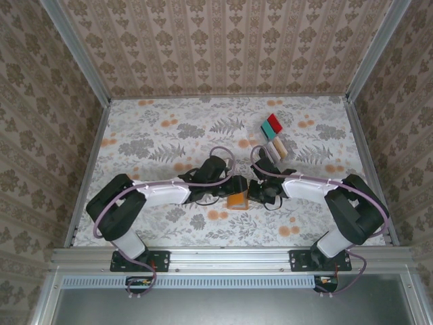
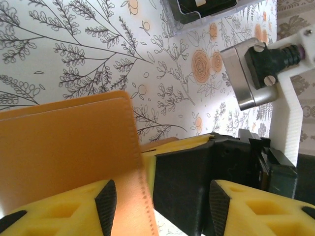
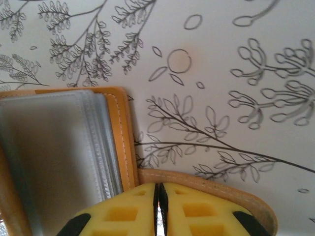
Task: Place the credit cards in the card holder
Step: Close the card holder at the bottom-center of the table.
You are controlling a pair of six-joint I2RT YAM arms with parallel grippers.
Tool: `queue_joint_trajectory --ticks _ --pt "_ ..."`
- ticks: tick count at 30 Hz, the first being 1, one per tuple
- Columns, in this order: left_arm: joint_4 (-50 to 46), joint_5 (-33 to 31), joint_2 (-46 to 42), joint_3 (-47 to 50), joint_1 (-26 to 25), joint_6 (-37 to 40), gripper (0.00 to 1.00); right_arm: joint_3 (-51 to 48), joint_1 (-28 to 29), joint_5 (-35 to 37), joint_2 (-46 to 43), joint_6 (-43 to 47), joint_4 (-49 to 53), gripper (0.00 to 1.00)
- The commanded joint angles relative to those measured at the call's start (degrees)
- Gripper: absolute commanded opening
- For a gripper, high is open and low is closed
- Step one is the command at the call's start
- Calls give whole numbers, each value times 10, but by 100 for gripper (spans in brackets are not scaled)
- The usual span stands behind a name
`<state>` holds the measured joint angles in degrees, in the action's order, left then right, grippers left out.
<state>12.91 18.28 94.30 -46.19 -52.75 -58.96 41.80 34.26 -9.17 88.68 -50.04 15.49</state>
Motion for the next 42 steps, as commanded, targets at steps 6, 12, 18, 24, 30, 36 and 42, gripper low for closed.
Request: queue_joint_trajectory --ticks 6,12,18,24,30,36,42 --pt "1 -1 26 -10 -4 -24 56 -7 5 38 -69 -12 81 18" --pt "11 -9 28 5 -3 -38 46 -18 3 52 -131 -23 86 15" --pt "9 -18 35 10 -2 -51 32 -18 2 10 -154 -19 50 11" --pt "12 -16 40 11 -2 -58 23 -12 3 -28 -142 -23 16 8" --pt "0 -23 41 13 -2 -63 17 -15 4 -42 -133 -28 0 8" --pt "-2 -27 46 15 -2 -68 11 -6 5 -55 -96 -32 -8 7" --pt "-4 -28 43 16 -4 -65 11 -6 8 -64 -50 -30 -26 7"
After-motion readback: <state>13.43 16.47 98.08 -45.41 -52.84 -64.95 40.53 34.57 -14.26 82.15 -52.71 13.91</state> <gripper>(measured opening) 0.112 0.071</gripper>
